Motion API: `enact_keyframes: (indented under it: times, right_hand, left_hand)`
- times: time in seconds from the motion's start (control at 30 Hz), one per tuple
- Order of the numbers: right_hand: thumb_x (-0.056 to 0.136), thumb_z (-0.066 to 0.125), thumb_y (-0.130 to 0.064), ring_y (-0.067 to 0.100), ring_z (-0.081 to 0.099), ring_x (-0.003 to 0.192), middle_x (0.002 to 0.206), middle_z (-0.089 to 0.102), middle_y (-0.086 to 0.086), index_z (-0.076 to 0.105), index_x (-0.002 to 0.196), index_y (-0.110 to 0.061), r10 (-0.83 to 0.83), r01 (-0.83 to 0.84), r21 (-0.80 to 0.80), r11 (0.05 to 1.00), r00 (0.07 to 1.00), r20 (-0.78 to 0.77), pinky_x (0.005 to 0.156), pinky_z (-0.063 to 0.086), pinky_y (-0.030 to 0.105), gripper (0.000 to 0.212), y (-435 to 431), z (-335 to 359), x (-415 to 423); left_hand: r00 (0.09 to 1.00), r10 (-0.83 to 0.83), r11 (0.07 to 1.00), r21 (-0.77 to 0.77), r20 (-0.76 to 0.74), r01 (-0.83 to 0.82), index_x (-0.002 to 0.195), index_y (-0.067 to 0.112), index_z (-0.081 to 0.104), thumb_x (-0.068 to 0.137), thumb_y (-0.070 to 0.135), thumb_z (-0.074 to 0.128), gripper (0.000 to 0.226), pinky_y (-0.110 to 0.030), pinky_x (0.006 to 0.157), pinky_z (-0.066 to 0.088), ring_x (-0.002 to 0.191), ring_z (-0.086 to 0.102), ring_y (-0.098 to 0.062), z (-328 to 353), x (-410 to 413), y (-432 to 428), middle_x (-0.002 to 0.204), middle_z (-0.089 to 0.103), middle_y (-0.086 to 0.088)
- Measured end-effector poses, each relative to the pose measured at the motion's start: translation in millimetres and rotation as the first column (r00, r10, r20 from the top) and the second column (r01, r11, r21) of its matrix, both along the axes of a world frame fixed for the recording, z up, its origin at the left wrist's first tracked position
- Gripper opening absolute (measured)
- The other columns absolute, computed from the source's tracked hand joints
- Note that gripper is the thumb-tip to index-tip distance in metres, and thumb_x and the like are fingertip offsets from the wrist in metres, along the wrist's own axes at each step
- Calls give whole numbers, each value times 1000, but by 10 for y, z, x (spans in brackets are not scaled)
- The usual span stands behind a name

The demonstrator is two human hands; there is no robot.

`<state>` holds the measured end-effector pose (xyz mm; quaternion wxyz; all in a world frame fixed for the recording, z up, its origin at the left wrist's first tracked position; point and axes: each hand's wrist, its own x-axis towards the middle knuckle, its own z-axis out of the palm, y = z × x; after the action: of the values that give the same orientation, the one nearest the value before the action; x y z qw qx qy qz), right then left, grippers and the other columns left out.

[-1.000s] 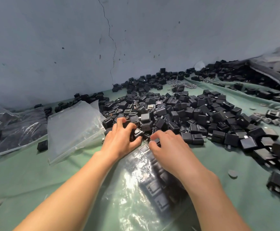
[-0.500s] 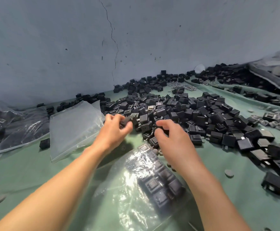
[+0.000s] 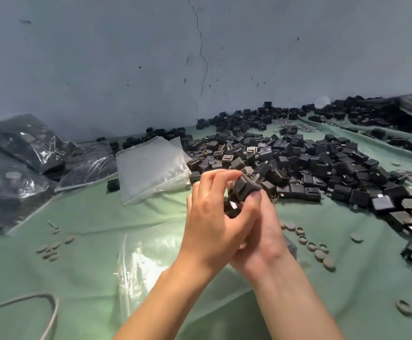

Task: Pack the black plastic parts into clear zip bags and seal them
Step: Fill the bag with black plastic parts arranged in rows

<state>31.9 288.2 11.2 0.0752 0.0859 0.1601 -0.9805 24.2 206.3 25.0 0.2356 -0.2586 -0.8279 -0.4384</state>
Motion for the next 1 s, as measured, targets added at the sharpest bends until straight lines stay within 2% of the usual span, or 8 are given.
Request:
enact_keyframes:
  times: [0.13,0.23,0.33,0.43,0.5,0.67,0.83,1.0]
  right_hand:
    - [86,61,-40,30,66,100,112,66,11,65,115,-17,10,-7,-70,998,999,36,81,58,40,37,-53,-31,126]
    - [89,59,-41,36,64,100,114,68,14,72,105,-21,-14,16,-66,998,999,36,86,54,55,29,-48,-45,231]
    - [91,55,-39,38,63,96,108,68,14,70,102,-18,2,3,-91,996,998,55,89,52,57,27,-53,-82,287]
    - [91,55,-37,39,64,96,107,67,17,68,102,-16,4,3,-93,996,998,66,89,53,57,27,-76,-105,287]
    - [89,56,-34,38,64,95,107,66,18,67,102,-15,-10,15,-81,997,998,63,85,54,54,25,-69,-110,268]
    - [89,54,-29,31,66,93,109,67,16,67,104,-18,-122,128,-87,988,990,67,81,56,46,23,61,-95,195]
    - [97,45,-26,25,66,84,102,65,12,64,96,-19,-265,270,-111,956,962,58,81,55,44,21,294,-129,130]
    - [96,44,-25,23,66,80,94,66,12,63,94,-19,-304,306,-66,950,952,41,90,51,42,20,431,-117,60]
  left_hand:
    - [992,-67,924,382,108,20,110,35,55,85,50,63,30,-34,90,48,105,61,-3,151,277,-62,105,65,17]
    - [989,-3,871,487,147,-69,105,40,56,91,43,66,18,-12,84,47,95,62,10,271,286,-473,101,66,32]
    - [935,229,895,318,270,-311,102,40,56,89,41,67,17,-6,72,44,92,62,9,119,279,-1164,95,67,24]
    - [771,472,847,20,428,-531,106,30,55,86,32,72,26,-30,78,44,93,64,-13,-282,384,-1781,98,65,11]
    - [700,536,836,-181,472,-518,105,29,55,85,30,73,27,-35,76,42,87,62,-13,-492,461,-1992,100,66,3]
    - [809,407,893,-369,423,-256,107,44,56,86,42,68,24,-36,97,42,104,54,-9,-662,421,-1980,103,54,20]
    - [891,316,857,-502,327,-120,107,59,48,86,64,51,22,-24,86,28,98,37,-1,-717,257,-1694,101,41,27]
    - [931,207,908,-414,300,-68,100,45,56,87,58,40,24,-21,82,44,99,52,3,-663,101,-1472,101,58,24]
